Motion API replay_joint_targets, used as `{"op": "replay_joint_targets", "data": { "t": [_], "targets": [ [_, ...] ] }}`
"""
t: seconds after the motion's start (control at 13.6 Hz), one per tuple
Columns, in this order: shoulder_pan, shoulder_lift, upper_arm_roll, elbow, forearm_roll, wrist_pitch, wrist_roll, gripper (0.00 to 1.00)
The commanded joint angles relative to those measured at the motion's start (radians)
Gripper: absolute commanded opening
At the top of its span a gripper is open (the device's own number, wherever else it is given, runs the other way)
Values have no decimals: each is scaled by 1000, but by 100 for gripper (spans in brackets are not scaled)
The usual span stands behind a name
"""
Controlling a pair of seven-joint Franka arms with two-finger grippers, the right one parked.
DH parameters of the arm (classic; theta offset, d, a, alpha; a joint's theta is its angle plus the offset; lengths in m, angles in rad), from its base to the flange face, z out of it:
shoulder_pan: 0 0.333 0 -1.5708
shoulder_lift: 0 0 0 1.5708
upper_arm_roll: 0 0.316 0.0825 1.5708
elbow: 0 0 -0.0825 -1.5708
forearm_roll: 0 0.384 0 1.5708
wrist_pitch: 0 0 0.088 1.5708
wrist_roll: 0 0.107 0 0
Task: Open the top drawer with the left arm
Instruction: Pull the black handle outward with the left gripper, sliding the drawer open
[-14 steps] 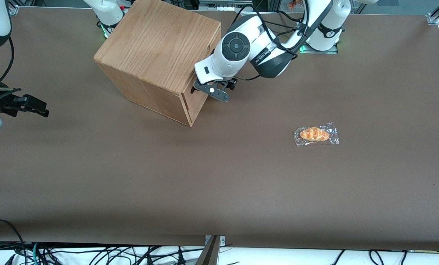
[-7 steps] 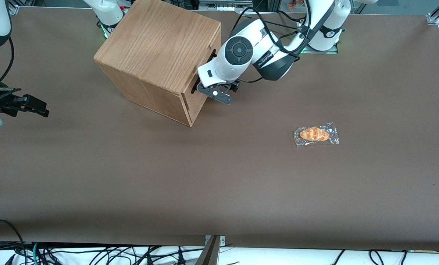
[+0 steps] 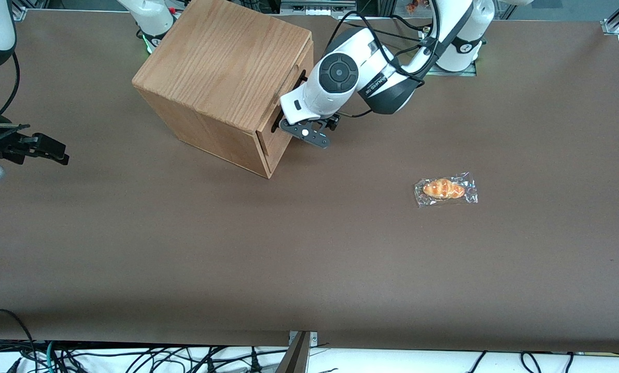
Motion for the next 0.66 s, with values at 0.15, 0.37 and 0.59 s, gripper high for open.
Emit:
{"op": "replay_joint_targets", "data": {
  "t": [0.15, 0.37, 0.59],
  "targets": [
    [42, -39, 3, -22, -22, -45, 27, 100],
    [47, -43, 4, -22, -22, -48, 27, 100],
    [48, -49, 3, -24, 13, -55, 27, 100]
  ]
}}
